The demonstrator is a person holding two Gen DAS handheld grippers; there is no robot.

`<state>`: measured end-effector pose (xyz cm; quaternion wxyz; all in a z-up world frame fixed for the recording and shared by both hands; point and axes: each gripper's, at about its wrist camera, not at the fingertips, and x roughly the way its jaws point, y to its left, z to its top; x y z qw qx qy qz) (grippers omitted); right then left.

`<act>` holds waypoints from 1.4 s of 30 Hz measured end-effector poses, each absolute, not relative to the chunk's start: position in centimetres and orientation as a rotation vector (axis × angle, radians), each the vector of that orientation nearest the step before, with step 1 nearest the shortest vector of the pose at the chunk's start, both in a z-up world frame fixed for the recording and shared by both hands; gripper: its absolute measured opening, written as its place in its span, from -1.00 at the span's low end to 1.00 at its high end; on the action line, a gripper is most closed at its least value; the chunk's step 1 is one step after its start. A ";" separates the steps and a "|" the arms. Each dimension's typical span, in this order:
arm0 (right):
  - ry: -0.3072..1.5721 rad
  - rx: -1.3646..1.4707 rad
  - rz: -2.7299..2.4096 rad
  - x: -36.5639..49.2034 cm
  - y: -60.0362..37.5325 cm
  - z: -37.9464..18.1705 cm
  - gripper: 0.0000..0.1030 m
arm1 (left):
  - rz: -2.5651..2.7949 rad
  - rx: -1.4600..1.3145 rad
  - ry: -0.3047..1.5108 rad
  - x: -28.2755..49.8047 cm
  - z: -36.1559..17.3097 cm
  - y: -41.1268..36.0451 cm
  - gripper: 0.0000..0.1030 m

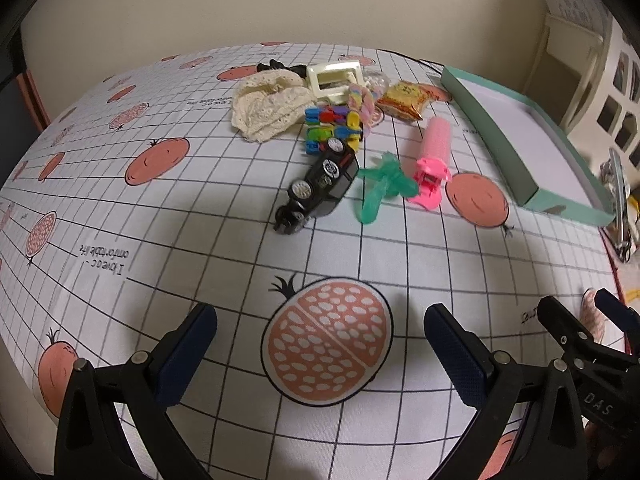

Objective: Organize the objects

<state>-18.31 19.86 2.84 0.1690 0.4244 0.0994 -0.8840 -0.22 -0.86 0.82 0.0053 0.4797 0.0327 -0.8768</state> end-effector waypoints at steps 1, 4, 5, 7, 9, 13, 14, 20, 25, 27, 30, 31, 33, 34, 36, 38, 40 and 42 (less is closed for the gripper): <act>0.288 1.191 -2.513 -18.4 19.5 3.4 1.00 | -2.741 1.509 0.109 -0.4 1.2 -0.9 1.00; 0.325 1.131 -2.519 -18.6 18.6 6.0 1.00 | -2.727 1.543 0.124 -1.5 2.6 -1.2 1.00; 0.322 1.118 -2.513 -18.8 18.2 6.8 1.00 | -2.721 1.538 0.131 -1.9 3.4 -1.5 1.00; 0.296 1.106 -2.496 -19.6 17.7 8.5 1.00 | -2.686 1.517 0.165 -2.9 4.8 -2.0 1.00; 0.272 1.102 -2.483 -20.3 17.1 10.0 1.00 | -2.680 1.532 0.188 -4.0 6.1 -2.6 1.00; 0.298 1.079 -2.461 -21.8 15.3 12.6 1.00 | -2.629 1.525 0.269 -6.0 8.1 -3.8 1.00; 0.304 1.080 -2.450 -22.3 14.8 13.1 1.00 | -2.627 1.529 0.270 -6.5 8.4 -3.9 1.00; 0.268 1.156 -2.399 -25.4 11.9 13.8 0.90 | -2.601 1.550 0.234 -9.4 9.6 -5.0 0.98; 0.299 1.215 -2.360 -27.4 9.0 12.5 0.75 | -2.549 1.635 0.299 -10.8 8.3 -5.8 0.82; 0.321 1.250 -2.357 -28.1 8.2 11.4 0.68 | -2.529 1.675 0.317 -11.2 7.5 -6.0 0.78; 0.351 1.316 -2.324 -29.0 7.2 9.3 0.54 | -2.503 1.718 0.306 -11.7 6.4 -6.0 0.78; 0.360 1.336 -2.314 -29.2 6.8 8.6 0.47 | -2.504 1.715 0.300 -11.9 6.1 -6.0 0.78; 0.351 1.366 -2.295 -29.4 6.6 7.4 0.40 | -2.503 1.723 0.296 -12.1 5.6 -6.0 0.78; 0.339 1.388 -2.282 -29.5 6.5 6.8 0.39 | -2.495 1.736 0.293 -12.2 5.3 -5.9 0.77; 0.332 1.430 -2.261 -29.6 6.3 5.6 0.36 | -2.485 1.762 0.315 -12.3 4.9 -5.8 0.76; 0.339 1.466 -2.251 -29.5 6.1 4.8 0.33 | -2.477 1.787 0.341 -12.4 4.5 -5.7 0.76; 0.333 1.487 -2.245 -29.4 6.1 4.2 0.32 | -2.465 1.798 0.312 -12.5 4.2 -5.4 0.76; 0.303 1.502 -2.237 -29.5 6.1 3.9 0.32 | -2.452 1.811 0.290 -12.6 3.9 -5.1 0.76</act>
